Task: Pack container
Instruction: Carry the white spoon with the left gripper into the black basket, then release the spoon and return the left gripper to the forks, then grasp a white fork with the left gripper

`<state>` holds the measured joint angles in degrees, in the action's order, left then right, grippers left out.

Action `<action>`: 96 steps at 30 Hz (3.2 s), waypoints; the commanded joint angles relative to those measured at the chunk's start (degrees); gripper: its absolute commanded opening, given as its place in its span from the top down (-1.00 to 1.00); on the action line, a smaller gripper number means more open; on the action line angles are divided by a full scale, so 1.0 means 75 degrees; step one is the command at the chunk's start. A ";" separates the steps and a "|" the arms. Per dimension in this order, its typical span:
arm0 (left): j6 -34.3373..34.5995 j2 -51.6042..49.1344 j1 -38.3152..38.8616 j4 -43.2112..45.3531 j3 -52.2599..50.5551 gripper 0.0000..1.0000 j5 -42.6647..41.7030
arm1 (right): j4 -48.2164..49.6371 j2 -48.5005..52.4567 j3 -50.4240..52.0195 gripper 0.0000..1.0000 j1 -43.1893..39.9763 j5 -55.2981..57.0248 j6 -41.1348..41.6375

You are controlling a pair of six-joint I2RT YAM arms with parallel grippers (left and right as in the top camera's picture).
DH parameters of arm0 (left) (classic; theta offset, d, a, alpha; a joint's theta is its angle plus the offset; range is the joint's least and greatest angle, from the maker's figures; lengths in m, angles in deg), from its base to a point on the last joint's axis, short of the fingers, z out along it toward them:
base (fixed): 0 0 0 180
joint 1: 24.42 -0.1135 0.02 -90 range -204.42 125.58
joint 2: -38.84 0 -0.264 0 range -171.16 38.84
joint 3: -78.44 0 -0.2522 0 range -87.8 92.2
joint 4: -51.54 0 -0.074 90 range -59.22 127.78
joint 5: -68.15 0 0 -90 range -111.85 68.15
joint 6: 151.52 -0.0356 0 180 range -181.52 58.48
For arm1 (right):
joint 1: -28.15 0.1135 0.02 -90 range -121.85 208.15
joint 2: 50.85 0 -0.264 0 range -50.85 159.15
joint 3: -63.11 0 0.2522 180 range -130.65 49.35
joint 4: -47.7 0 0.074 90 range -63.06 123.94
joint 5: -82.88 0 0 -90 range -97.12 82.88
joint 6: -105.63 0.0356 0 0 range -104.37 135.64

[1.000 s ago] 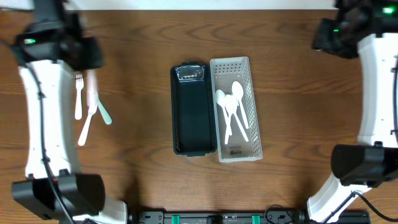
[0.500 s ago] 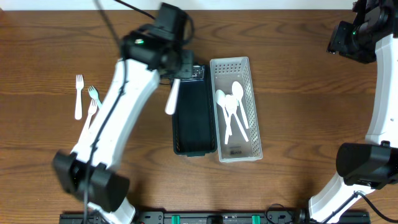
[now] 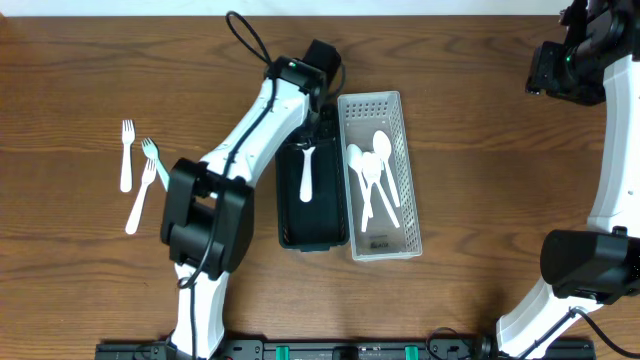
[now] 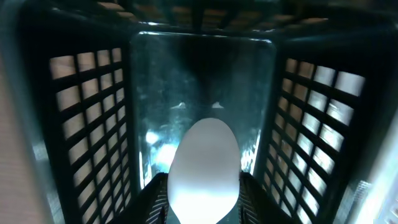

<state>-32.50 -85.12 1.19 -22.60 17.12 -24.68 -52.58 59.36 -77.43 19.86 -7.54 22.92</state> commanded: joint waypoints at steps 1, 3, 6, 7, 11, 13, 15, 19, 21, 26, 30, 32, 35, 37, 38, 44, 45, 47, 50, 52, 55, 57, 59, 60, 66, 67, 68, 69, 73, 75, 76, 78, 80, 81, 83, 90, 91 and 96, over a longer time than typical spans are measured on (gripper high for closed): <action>0.0227 -0.0152 -0.0009 -0.0029 0.0041 0.81 0.0061 | -0.0050 0.0015 0.0017 -0.11 0.0015 -0.0029 -0.0245; 0.0102 -0.0152 -0.0012 -0.0020 0.0041 0.43 0.0064 | -0.0064 0.0015 0.0017 -0.11 0.0015 -0.0029 -0.0245; -0.0283 -0.0102 -0.0026 -0.0023 0.0044 0.17 0.0064 | -0.0061 0.0015 0.0017 -0.11 0.0015 -0.0029 -0.0248; -0.0455 -0.0087 -0.0029 -0.0026 0.0044 0.06 0.0064 | -0.0061 0.0015 0.0017 -0.11 0.0015 -0.0029 -0.0251; -0.0641 0.0204 -0.0032 -0.0020 0.0044 -0.17 0.0510 | -0.0058 0.0015 0.0017 -0.12 0.0015 0.0029 -0.0303; -0.0679 0.0507 -0.0032 -0.0023 0.0061 -0.34 0.0976 | -0.0058 0.0015 0.0017 -0.12 0.0015 0.0026 -0.0361; -0.0871 0.0944 -0.0041 -0.0026 0.0090 -0.56 0.1349 | -0.0061 0.0015 0.0017 -0.12 0.0015 0.0029 -0.0361; -0.1096 0.2136 -0.0140 -0.0026 0.0111 -0.99 0.2597 | -0.0067 0.0015 0.0017 -0.13 0.0012 0.0032 -0.0449; -0.1096 0.2748 -0.0414 -0.0026 0.0111 -0.96 0.3083 | -0.0067 0.0015 0.0017 -0.13 0.0009 0.0029 -0.0446; -0.1116 0.3774 -0.2116 -0.0052 0.0111 -0.96 0.3118 | -0.0119 0.0015 0.0017 -0.14 0.0009 0.0026 -0.0443; -0.2442 0.3620 -0.4051 0.0286 0.0105 -0.96 0.1985 | -0.0184 0.0015 0.0017 -0.14 0.0015 0.0020 -0.0414; -0.3112 0.3244 -0.4937 0.0510 0.0105 -0.96 0.1116 | -0.0236 0.0015 0.0017 -0.14 0.0015 -0.0041 -0.0399; -0.3640 0.2483 -0.5980 0.0647 0.0105 -0.96 0.0248 | -0.0326 0.0015 0.0017 -0.14 0.0015 -0.0067 -0.0169; -0.4109 0.1903 -0.6467 0.0702 0.0105 -0.96 -0.0041 | -0.0358 0.0015 0.0020 -0.14 0.0015 -0.0064 -0.0055; -0.4403 0.1603 -0.6653 0.0726 0.0105 -0.96 -0.0119 | -0.0358 0.0015 0.0017 -0.14 0.0015 -0.0064 -0.0009; -0.5523 0.0268 -0.7058 0.0871 0.0105 -0.96 -0.0143 | -0.0399 0.0015 0.0017 -0.14 0.0015 -0.0064 0.0187; -0.5674 0.0131 -0.7055 0.0895 0.0105 -0.96 -0.0143 | -0.0408 0.0015 0.0017 -0.13 0.0015 -0.0064 0.0207; -0.5951 -0.0119 -0.7055 0.0927 0.0105 -0.96 -0.0143 | -0.0420 0.0015 0.0017 -0.14 0.0015 -0.0067 0.0315; -0.6009 -0.0460 -0.7055 0.1043 0.0105 -0.96 -0.0140 | -0.0440 0.0015 0.0017 -0.15 0.0015 -0.0070 0.0481; -0.6067 -0.0638 -0.7055 0.1078 0.0105 -0.96 -0.0143 | -0.0440 0.0015 0.0020 -0.14 0.0015 -0.0067 0.0530; -0.6309 -0.0915 -0.7055 0.1148 0.0105 -0.96 -0.0140 | -0.0472 0.0015 0.0017 -0.14 0.0015 -0.0067 0.0580; -0.6414 -0.1075 -0.7055 0.1186 0.0105 -0.96 -0.0140 | -0.0536 0.0015 0.0020 -0.14 0.0015 -0.0064 0.0606; -0.6449 -0.1209 -0.7055 0.1218 0.0093 -0.97 -0.0140 | -0.0600 0.0015 0.0017 -0.14 0.0015 -0.0064 0.0659; -0.6473 -0.1268 -0.7055 0.1239 0.0090 -0.97 -0.0143 | -0.0632 0.0015 0.0017 -0.14 0.0015 -0.0064 0.0659; -0.6499 -0.1346 -0.7055 0.1306 0.0090 -1.00 -0.0140 | -0.0755 0.0015 0.0017 -0.13 0.0015 -0.0064 0.0746; -0.6499 -0.1349 -0.7055 0.1317 0.0090 -0.97 -0.0140 | -0.0761 0.0015 0.0017 -0.13 0.0015 -0.0064 0.0755; -0.6496 -0.1349 -0.7055 0.1326 0.0090 -0.93 -0.0140 | -0.0769 0.0015 0.0017 -0.13 0.0015 -0.0061 0.0799; -0.6496 -0.1349 -0.7055 0.1326 0.0090 -0.81 -0.0140 | -0.0775 0.0015 0.0020 -0.13 0.0015 -0.0061 0.0799; -0.6493 -0.1349 -0.7055 0.1253 0.0090 -0.21 -0.0140 | -0.0781 0.0015 0.0017 -0.12 0.0015 -0.0058 0.0799; -0.6493 -0.1349 -0.7055 0.1209 0.0090 -0.02 -0.0140 | -0.0781 0.0015 0.0020 -0.13 0.0015 -0.0061 0.0799; -0.6490 -0.1349 -0.7055 0.1201 0.0090 0.05 -0.0140 | -0.0781 0.0015 0.0017 -0.12 0.0015 -0.0061 0.0799; -0.6490 -0.1349 -0.7055 0.1183 0.0090 0.12 -0.0140 | -0.0778 0.0015 0.0017 -0.13 0.0015 -0.0061 0.0799; -0.6490 -0.1349 -0.7055 0.1183 0.0090 0.34 -0.0140 | -0.0781 0.0015 0.0017 -0.12 0.0015 -0.0061 0.0799; -0.6490 -0.1349 -0.7055 0.1183 0.0090 0.39 -0.0140 | -0.0781 0.0015 0.0020 -0.13 0.0015 -0.0061 0.0799; -0.6487 -0.1346 -0.7055 0.1192 0.0090 0.62 -0.0140 | -0.0778 0.0015 0.0020 -0.12 0.0015 -0.0061 0.0799; -0.6100 -0.1244 -0.7047 0.1172 0.0102 0.88 -0.0140 | -0.0749 0.0015 0.0020 -0.12 0.0015 -0.0061 0.0796; -0.6044 -0.1183 -0.7041 0.1137 0.0102 0.88 -0.0140 | -0.0740 0.0015 0.0017 -0.12 0.0015 -0.0061 0.0796; -0.5820 -0.0309 -0.6904 0.0790 0.0102 0.88 -0.0143 | -0.0659 0.0015 0.0017 -0.12 0.0015 -0.0058 0.0790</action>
<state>-78.05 -93.62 -51.51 -15.63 17.65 -25.95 -57.89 59.36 -77.43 19.86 -7.74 28.24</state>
